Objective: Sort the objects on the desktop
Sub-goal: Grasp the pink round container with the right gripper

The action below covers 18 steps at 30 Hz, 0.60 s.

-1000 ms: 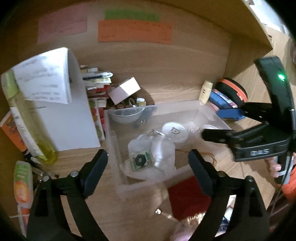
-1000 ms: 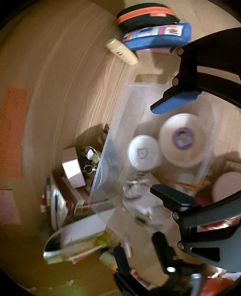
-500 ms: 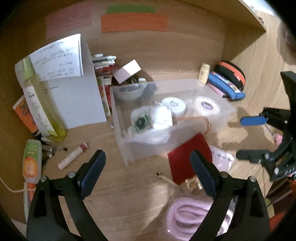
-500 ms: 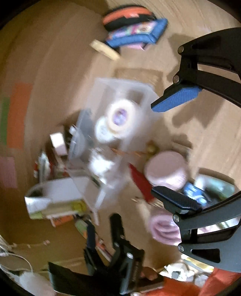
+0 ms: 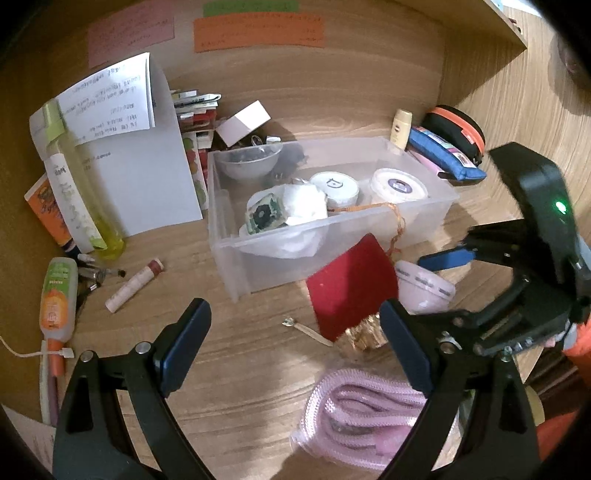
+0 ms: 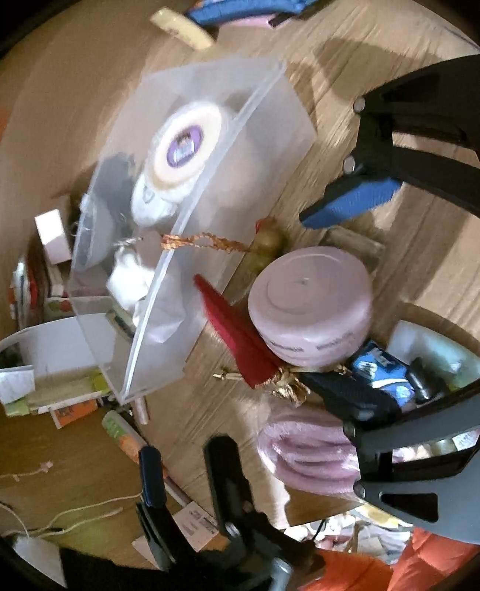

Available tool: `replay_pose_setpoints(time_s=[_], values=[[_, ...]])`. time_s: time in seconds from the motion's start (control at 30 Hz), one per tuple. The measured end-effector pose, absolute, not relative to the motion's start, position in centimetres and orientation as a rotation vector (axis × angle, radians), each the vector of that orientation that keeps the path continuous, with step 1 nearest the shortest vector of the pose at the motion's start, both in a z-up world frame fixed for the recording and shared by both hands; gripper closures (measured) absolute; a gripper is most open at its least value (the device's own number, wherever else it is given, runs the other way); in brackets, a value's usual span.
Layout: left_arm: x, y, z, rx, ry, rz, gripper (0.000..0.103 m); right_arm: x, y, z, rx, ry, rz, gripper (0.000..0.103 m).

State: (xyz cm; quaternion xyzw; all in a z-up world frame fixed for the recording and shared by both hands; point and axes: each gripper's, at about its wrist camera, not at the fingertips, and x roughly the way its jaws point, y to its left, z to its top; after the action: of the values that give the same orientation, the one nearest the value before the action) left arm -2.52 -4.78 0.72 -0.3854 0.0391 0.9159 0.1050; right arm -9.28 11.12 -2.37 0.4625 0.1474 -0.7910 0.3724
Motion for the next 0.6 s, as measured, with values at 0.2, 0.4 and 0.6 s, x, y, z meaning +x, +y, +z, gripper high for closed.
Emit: replay_pose_setpoints(time_s=[0.2,0.4,0.6], values=[[-2.9,-3.8,0.2,-1.162,0.143,2.666,0.009,-9.8,11.4,-2.7,1.198,0.315,-1.989,0.040],[-4.2,-1.7,-0.7,-1.191,0.171,2.591,0.009,-7.8,12.9,-1.1,1.117,0.350,-2.063,0.040],[-5.4,0.6,-1.3,-1.222,0.165,2.500,0.009,-6.3,14.8,-0.4,1.096,0.420,-2.143,0.040]])
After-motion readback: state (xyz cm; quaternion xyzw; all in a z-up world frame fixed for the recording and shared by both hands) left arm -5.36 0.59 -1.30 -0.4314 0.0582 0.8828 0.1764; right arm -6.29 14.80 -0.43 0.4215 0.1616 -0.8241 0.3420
